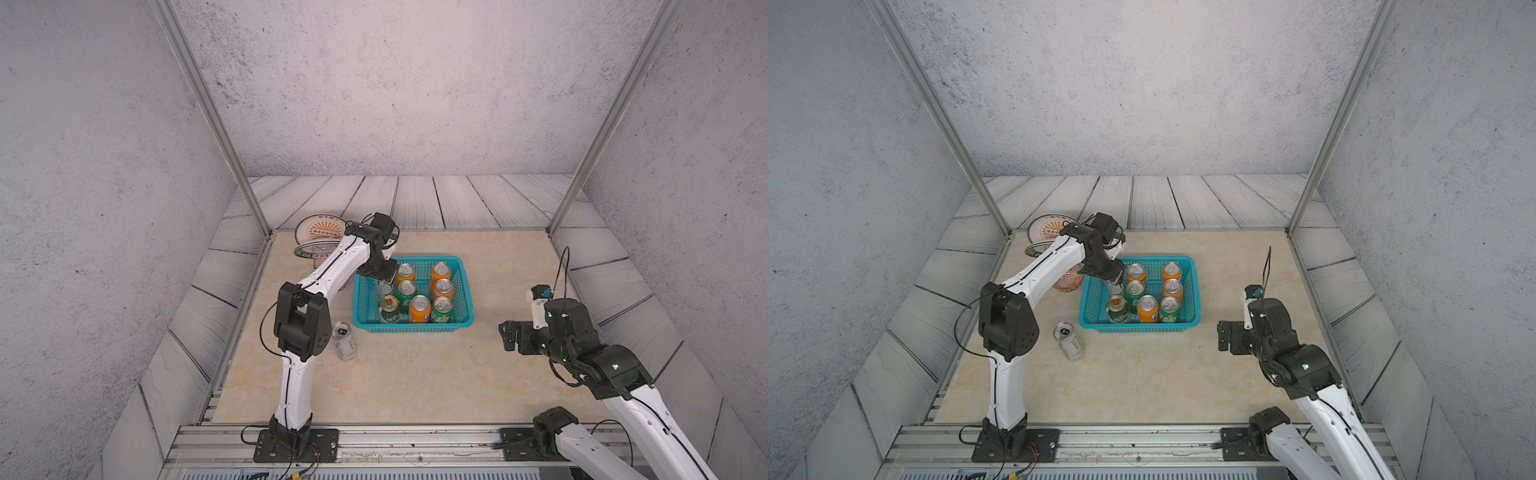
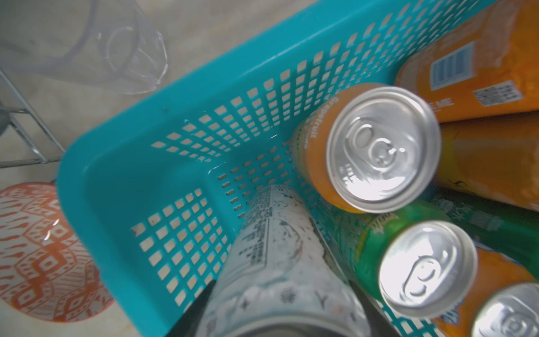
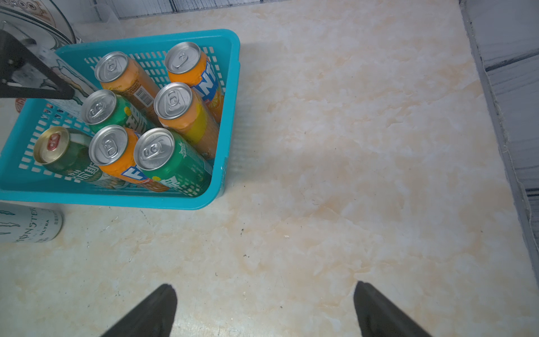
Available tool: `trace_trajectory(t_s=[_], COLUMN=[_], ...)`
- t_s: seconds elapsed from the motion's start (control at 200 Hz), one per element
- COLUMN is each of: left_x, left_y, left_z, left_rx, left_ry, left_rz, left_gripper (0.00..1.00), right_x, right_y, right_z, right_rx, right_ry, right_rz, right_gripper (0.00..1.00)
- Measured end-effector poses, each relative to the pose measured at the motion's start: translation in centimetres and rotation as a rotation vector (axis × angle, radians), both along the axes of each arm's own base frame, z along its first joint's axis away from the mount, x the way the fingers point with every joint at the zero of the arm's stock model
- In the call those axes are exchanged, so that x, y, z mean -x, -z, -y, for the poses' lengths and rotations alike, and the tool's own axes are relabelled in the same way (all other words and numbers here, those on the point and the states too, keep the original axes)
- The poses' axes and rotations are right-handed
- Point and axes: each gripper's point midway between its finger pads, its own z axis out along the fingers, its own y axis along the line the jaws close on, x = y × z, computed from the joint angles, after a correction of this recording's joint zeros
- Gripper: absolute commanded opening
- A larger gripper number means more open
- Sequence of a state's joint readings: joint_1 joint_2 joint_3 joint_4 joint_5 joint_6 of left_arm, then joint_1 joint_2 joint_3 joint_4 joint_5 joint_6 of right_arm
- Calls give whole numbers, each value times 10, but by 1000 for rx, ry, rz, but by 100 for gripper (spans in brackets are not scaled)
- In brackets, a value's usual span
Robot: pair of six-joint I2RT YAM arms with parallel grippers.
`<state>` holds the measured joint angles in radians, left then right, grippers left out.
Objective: Take out the drinks from the basket
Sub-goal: Pick up the drink from the basket, then place the drink at the center of the board.
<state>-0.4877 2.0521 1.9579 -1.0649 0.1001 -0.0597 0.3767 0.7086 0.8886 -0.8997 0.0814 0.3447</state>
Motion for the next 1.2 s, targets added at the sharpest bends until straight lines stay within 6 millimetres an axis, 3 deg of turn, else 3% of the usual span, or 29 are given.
trace_trajectory(t_s=[0.315, 0.646, 0.856, 1.201], left_x=[40, 91, 127, 166], left_y=[-84, -126, -138, -118], left_z=[-7, -17, -17, -16], left_rx=[83, 122, 152, 125], left_ry=[8, 19, 35, 51], left_rz=[152, 244, 271, 232], left_gripper=[52, 52, 51, 51], right_x=[0, 0, 1, 2], right_y=[1, 1, 0, -1], right_z=[0, 0, 0, 0], right_rx=[0, -2, -5, -9], right_ry=[-1, 0, 0, 0], right_rz=[-1, 3, 9, 16], right_gripper=[99, 99, 99, 99])
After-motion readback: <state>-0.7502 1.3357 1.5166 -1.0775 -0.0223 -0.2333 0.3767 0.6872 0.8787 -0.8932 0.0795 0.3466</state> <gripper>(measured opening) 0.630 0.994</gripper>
